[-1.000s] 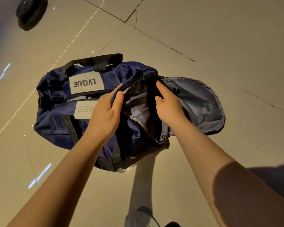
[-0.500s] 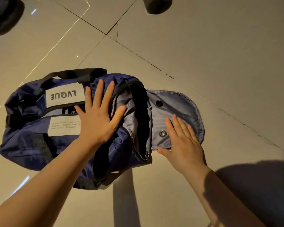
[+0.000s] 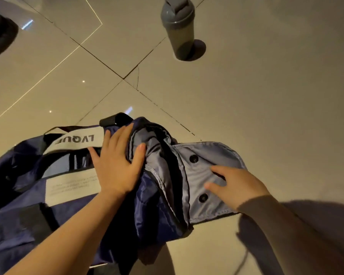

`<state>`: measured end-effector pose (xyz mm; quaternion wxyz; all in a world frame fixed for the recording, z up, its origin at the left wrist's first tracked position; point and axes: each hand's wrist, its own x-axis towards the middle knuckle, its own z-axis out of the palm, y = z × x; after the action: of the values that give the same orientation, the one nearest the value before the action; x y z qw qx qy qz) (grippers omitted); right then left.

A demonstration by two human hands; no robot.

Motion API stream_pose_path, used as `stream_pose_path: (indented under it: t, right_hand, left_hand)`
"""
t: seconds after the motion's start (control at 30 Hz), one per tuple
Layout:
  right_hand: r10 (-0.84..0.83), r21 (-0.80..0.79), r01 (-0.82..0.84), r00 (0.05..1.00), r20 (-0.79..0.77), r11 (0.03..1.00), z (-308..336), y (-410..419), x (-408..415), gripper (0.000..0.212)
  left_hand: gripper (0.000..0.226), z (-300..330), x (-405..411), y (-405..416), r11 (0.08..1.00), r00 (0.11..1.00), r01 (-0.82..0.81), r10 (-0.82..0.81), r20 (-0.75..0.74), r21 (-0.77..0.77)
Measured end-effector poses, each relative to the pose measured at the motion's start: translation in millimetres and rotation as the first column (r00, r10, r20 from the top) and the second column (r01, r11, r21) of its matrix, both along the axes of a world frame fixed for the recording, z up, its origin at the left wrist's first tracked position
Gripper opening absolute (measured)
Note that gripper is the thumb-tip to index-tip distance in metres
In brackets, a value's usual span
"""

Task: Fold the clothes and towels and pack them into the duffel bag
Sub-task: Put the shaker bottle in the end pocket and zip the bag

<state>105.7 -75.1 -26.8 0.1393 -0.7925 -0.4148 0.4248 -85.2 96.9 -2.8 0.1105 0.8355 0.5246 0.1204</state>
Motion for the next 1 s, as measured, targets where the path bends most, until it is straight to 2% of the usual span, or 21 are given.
stream_pose_path:
  t: [0.1,0.17,0.23,0.3,0.43,0.57,0.67,0.73,0.83,1.0]
  right_hand:
    - [-0.171,0.172,0.161,0.984,0.047,0.972,11,38,13,0.039]
    - [-0.311,0.317,0.312,0.949,-0.056,0.896,17,70,22,0.036]
    - [-0.385,0.37,0.45,0.892,-0.237,0.813,22,108,34,0.04]
    - [-0.419,0.405,0.501,0.864,-0.279,0.765,21,145,47,0.048]
    - [-0.462,0.51,0.465,0.875,-0.142,0.723,30,209,77,0.067]
    - [-0.491,0.609,0.328,0.863,0.118,0.722,51,274,106,0.09]
    - [-0.501,0.621,0.349,0.862,0.082,0.702,58,313,120,0.1]
    - [-0.494,0.599,0.365,0.867,0.059,0.712,61,331,129,0.101]
    - [-0.429,0.552,0.281,0.89,0.157,0.785,50,344,136,0.095]
    - [-0.399,0.597,0.188,0.884,0.243,0.78,40,342,144,0.082]
  left_hand:
    - [0.068,-4,0,5,1.0,0.999,-0.009,0.009,-0.031,0.005]
    - [0.068,-3,2,9,1.0,0.999,-0.022,0.022,-0.039,-0.004]
    - [0.068,-3,6,15,0.999,0.998,-0.042,0.041,-0.046,-0.006]
    - [0.066,-5,7,19,0.998,0.997,-0.058,0.057,-0.056,-0.016]
    - [0.062,-7,7,24,0.998,0.996,-0.064,0.065,-0.062,0.008]
    - [0.061,-10,7,28,0.998,0.997,-0.062,0.062,-0.04,0.016]
    - [0.059,-12,7,28,0.998,0.998,-0.061,0.061,-0.017,0.024]
    - [0.058,-10,7,27,0.998,0.998,-0.061,0.061,-0.001,0.022]
    - [0.057,-9,8,30,0.998,0.998,-0.066,0.066,-0.006,0.023]
    - [0.059,-10,7,29,0.998,0.999,-0.045,0.046,-0.024,0.034]
